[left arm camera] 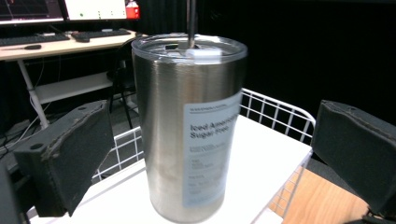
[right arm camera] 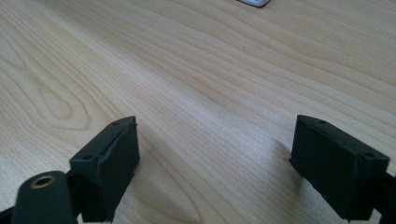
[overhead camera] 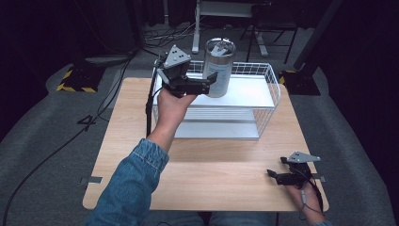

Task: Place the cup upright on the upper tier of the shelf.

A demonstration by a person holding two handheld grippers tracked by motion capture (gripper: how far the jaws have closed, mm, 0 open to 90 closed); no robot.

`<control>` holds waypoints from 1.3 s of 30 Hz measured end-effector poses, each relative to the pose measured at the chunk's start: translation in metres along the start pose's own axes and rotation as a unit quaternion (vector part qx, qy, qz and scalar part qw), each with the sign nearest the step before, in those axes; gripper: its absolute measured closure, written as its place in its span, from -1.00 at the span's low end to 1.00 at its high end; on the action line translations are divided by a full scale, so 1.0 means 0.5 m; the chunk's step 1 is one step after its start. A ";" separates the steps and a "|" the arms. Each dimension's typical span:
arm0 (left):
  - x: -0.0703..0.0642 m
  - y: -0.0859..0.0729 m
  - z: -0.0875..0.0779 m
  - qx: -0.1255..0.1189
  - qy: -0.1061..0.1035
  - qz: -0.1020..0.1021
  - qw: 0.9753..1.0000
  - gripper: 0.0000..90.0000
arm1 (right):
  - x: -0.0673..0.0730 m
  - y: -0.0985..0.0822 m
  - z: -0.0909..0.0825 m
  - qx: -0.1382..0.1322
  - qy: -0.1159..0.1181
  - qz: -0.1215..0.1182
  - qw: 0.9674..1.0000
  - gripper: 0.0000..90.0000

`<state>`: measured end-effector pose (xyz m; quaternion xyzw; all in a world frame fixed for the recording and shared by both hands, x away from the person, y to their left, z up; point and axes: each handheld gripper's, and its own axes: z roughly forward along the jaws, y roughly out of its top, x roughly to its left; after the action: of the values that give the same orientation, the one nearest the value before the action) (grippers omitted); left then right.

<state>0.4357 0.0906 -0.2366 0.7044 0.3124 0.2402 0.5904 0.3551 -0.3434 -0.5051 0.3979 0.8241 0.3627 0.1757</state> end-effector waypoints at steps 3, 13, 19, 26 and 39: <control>-0.008 -0.003 -0.026 -0.004 -0.005 0.004 1.000 -1.00 | 0.000 0.000 0.000 0.000 0.000 0.000 1.000 -0.65; -0.030 -0.021 -0.105 -0.009 -0.018 0.016 1.000 -1.00 | -0.002 0.004 0.005 0.001 0.001 -0.003 1.000 -0.68; -0.034 -0.041 -0.144 -0.003 -0.023 0.037 0.999 -1.00 | -0.002 0.004 0.005 0.001 0.001 -0.003 1.000 -0.68; -0.030 -0.075 -0.196 -0.001 -0.038 0.044 0.998 -1.00 | -0.002 0.004 0.005 0.001 0.001 -0.003 1.000 -0.68; -0.004 -0.159 -0.276 0.017 -0.033 0.033 0.999 -1.00 | -0.002 0.004 0.005 0.001 0.001 -0.003 1.000 -0.68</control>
<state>0.3245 0.1918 -0.2886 0.7316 0.2733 0.2310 0.5802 0.3579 -0.3421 -0.5053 0.3952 0.8259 0.3617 0.1757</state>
